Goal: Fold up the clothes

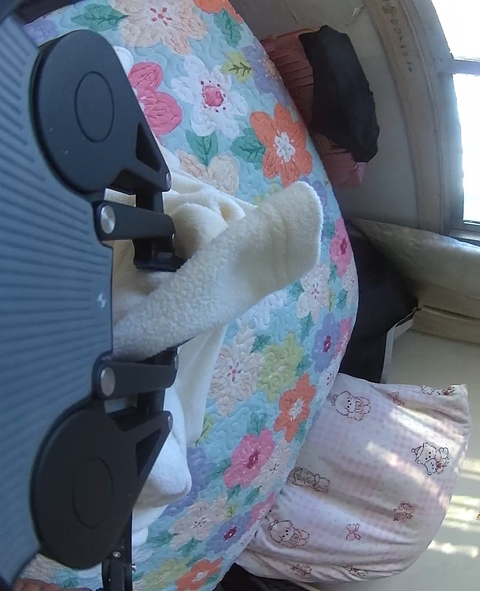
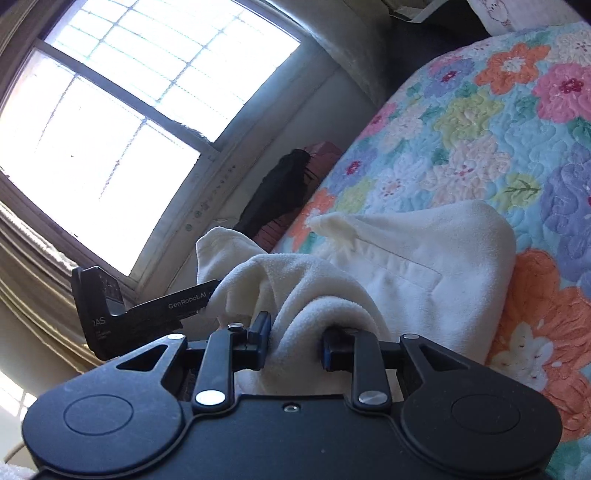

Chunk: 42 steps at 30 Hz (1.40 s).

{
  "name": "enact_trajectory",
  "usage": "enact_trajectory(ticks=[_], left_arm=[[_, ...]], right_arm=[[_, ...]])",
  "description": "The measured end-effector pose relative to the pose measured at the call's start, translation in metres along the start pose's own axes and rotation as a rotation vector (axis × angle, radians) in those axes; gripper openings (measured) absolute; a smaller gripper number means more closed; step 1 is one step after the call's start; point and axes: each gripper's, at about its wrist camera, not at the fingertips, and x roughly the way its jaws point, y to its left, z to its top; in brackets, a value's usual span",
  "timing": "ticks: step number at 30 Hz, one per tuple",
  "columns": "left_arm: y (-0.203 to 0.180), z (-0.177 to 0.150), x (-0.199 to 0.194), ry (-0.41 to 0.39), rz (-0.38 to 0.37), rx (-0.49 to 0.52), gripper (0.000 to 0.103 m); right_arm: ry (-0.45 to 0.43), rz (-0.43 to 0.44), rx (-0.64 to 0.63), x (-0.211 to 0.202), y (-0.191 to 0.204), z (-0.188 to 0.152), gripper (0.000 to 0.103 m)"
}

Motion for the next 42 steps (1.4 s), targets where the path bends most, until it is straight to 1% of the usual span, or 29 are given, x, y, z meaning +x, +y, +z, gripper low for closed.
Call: enact_trajectory(ticks=[1,5,6,8,10,11,14,15,16,17,18,20,22,23,24,25,26,27,29,30,31,32,33,34,35,36,39,40,42], left_arm=[[0.001,-0.001,0.005,0.004,-0.001,-0.009,0.028],[0.010,0.008,0.044,0.064,-0.038,-0.067,0.028],[0.013,0.011,0.052,0.085,-0.048,-0.079,0.031],[0.020,0.014,0.064,0.121,-0.062,-0.115,0.035],[0.025,0.013,0.065,0.117,-0.089,-0.140,0.039],[0.028,0.012,0.062,0.100,-0.109,-0.158,0.041],[0.036,0.007,0.049,0.018,-0.183,-0.249,0.043],[0.039,0.004,0.042,-0.014,-0.211,-0.282,0.044],[0.041,0.002,0.037,-0.039,-0.231,-0.304,0.046],[0.041,0.001,0.033,-0.049,-0.232,-0.295,0.046],[0.039,0.000,0.030,-0.056,-0.229,-0.271,0.046],[0.034,-0.001,0.025,-0.066,-0.223,-0.225,0.047],[0.032,0.001,0.020,-0.081,-0.240,-0.209,0.047],[0.033,0.002,0.016,-0.096,-0.265,-0.216,0.049],[0.037,0.002,0.012,-0.124,-0.311,-0.241,0.049],[0.043,0.002,0.008,-0.151,-0.367,-0.275,0.055],[0.052,0.001,0.006,-0.173,-0.445,-0.332,0.061],[0.057,0.000,0.004,-0.185,-0.485,-0.360,0.061],[0.055,0.000,0.005,-0.167,-0.402,-0.293,0.064],[0.054,0.000,0.006,-0.157,-0.361,-0.260,0.065],[0.052,0.001,0.007,-0.148,-0.319,-0.227,0.065],[0.050,0.000,0.009,-0.134,-0.270,-0.185,0.065],[0.046,-0.004,0.013,-0.105,-0.205,-0.126,0.065],[0.041,-0.008,0.018,-0.073,-0.141,-0.068,0.065],[0.037,-0.012,0.023,-0.044,-0.085,-0.016,0.065],[0.035,-0.016,0.027,-0.019,-0.037,0.032,0.065],[0.035,-0.023,0.036,0.024,0.071,0.129,0.068],[0.037,-0.023,0.039,0.036,0.091,0.151,0.070],[0.045,-0.018,0.047,0.051,0.061,0.148,0.074]], right_arm=[[-0.001,-0.015,-0.020,0.001,0.002,0.000,0.032],[-0.029,-0.075,-0.095,0.008,0.001,0.001,0.032],[-0.037,-0.083,-0.102,0.011,-0.004,0.003,0.032],[-0.061,-0.054,-0.049,0.010,-0.020,0.005,0.032],[-0.071,-0.013,0.034,0.008,-0.039,0.005,0.032],[-0.076,0.008,0.076,0.007,-0.049,0.004,0.032],[-0.102,0.073,0.181,0.001,-0.066,0.005,0.033],[-0.123,0.128,0.249,-0.002,-0.071,0.006,0.036],[-0.134,0.191,0.309,-0.005,-0.076,0.006,0.043],[-0.136,0.195,0.312,-0.005,-0.075,0.007,0.047],[-0.135,0.193,0.309,-0.004,-0.074,0.007,0.048],[-0.135,0.188,0.302,-0.004,-0.072,0.007,0.048],[-0.146,0.140,0.263,-0.002,-0.069,0.006,0.048],[-0.154,0.142,0.266,-0.002,-0.069,0.006,0.048],[-0.162,0.146,0.272,-0.002,-0.070,0.005,0.048],[-0.170,0.143,0.275,-0.003,-0.071,0.005,0.048],[-0.179,0.134,0.276,-0.006,-0.074,0.006,0.048],[-0.183,0.122,0.273,-0.007,-0.076,0.007,0.048],[-0.185,0.087,0.274,-0.008,-0.081,0.008,0.048],[-0.198,0.065,0.276,-0.009,-0.084,0.008,0.049],[-0.218,0.038,0.269,-0.012,-0.085,0.008,0.051],[-0.237,-0.005,0.244,-0.014,-0.085,0.009,0.052],[-0.257,-0.050,0.217,-0.016,-0.084,0.009,0.056],[-0.256,-0.089,0.188,-0.017,-0.083,0.011,0.060],[-0.253,-0.127,0.159,-0.018,-0.082,0.013,0.060],[-0.243,-0.133,0.145,-0.017,-0.082,0.013,0.060],[-0.212,-0.142,0.105,-0.015,-0.083,0.013,0.062],[-0.202,-0.145,0.091,-0.014,-0.084,0.013,0.063],[-0.165,-0.144,0.056,-0.007,-0.083,0.010,0.064]])
